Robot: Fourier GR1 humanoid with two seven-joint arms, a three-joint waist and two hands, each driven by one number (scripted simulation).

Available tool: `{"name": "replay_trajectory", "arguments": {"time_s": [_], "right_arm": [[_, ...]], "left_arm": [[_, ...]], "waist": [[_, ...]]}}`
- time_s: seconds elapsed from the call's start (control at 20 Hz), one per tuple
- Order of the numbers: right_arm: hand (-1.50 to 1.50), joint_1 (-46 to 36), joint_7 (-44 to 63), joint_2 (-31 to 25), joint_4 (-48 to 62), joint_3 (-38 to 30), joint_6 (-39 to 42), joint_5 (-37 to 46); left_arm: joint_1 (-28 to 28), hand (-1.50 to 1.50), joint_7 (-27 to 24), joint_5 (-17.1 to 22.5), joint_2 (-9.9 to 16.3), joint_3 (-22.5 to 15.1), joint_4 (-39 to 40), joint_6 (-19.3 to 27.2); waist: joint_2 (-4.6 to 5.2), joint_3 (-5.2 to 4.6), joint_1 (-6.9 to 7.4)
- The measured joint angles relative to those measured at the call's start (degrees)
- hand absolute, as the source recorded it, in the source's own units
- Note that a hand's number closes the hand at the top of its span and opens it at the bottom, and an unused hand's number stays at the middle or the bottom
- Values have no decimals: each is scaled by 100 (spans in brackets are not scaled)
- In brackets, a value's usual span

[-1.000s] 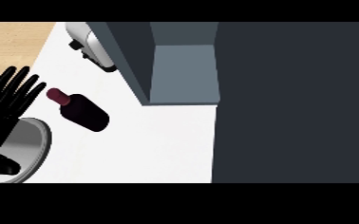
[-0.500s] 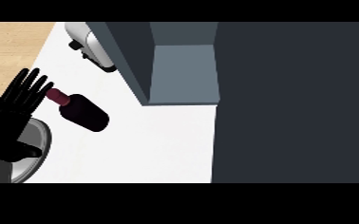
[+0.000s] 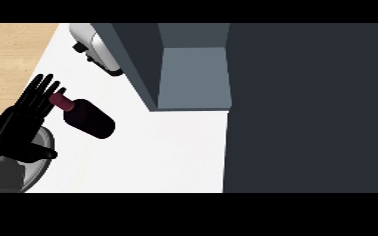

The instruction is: Pick up the wine, place it into the cabinet and close the cabinet

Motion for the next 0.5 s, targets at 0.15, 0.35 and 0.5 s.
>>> {"name": "replay_trajectory", "arguments": {"time_s": [0.15, 0.35, 0.5], "right_arm": [[-150, 5, -19, -21, 9, -125, 53, -11], [-150, 88, -32, 6, -12, -141, 91, -20], [-150, 55, -30, 21, -1, -156, 110, -26]], "left_arm": [[-118, -150, -297, -234, -36, -95, 380, -60], [-170, -150, -773, -504, -55, -162, 869, -182], [-274, -150, -1094, -620, -3, -152, 1255, -282]], "waist": [[5, -4, -12], [5, -8, -29], [6, -9, -23]]}}
